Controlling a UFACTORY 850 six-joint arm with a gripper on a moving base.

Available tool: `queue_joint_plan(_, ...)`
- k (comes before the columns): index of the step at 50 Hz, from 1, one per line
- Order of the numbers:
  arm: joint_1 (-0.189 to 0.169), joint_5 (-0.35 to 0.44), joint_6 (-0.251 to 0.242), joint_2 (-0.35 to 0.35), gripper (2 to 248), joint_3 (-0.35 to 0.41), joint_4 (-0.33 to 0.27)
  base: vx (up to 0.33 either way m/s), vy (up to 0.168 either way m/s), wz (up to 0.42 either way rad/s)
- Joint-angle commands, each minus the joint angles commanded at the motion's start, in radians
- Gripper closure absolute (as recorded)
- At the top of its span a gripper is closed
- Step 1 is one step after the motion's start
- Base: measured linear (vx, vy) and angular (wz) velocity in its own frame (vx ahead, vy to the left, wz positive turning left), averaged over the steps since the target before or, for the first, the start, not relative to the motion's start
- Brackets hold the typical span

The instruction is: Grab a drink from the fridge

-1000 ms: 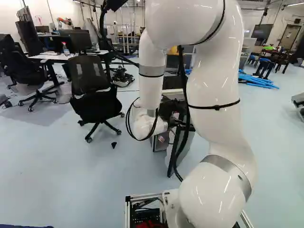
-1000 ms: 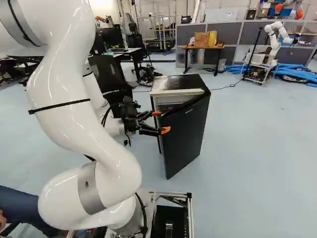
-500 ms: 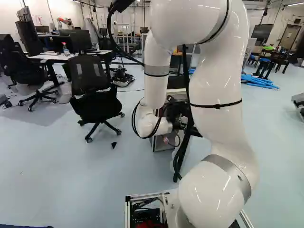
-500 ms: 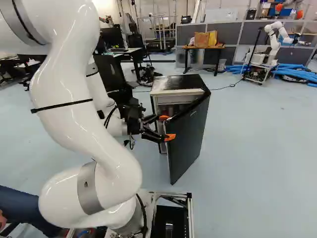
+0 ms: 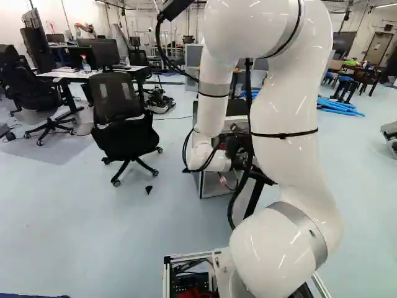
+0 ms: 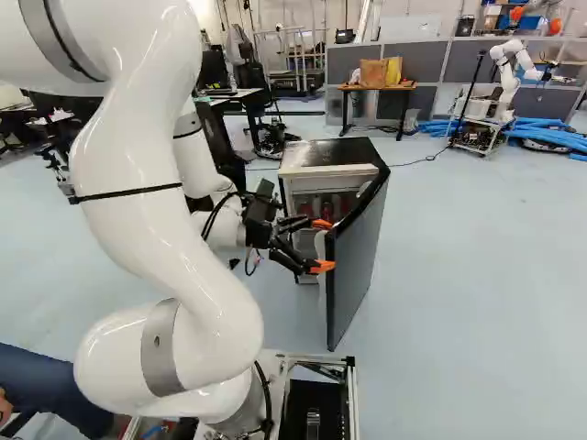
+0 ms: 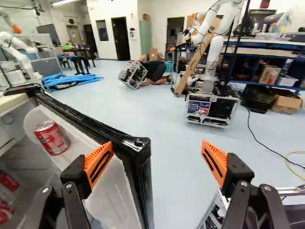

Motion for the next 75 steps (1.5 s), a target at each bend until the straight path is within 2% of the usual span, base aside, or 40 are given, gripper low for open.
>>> queue_joint_plan(27, -0.171, 0.000, 0.000, -0.020, 3, -0.088, 0.128, 0.000, 0.000, 0.000)
queue_joint_plan(38, -0.247, -0.010, 0.000, -0.030, 3, -0.133, 0.163, 0.000, 0.000, 0.000)
queue_joint_plan(53, -0.349, -0.046, 0.000, -0.047, 3, -0.197, 0.181, 0.000, 0.000, 0.000)
queue_joint_plan(75, -0.482, -0.047, 0.000, -0.078, 3, -0.292, 0.181, 0.000, 0.000, 0.000)
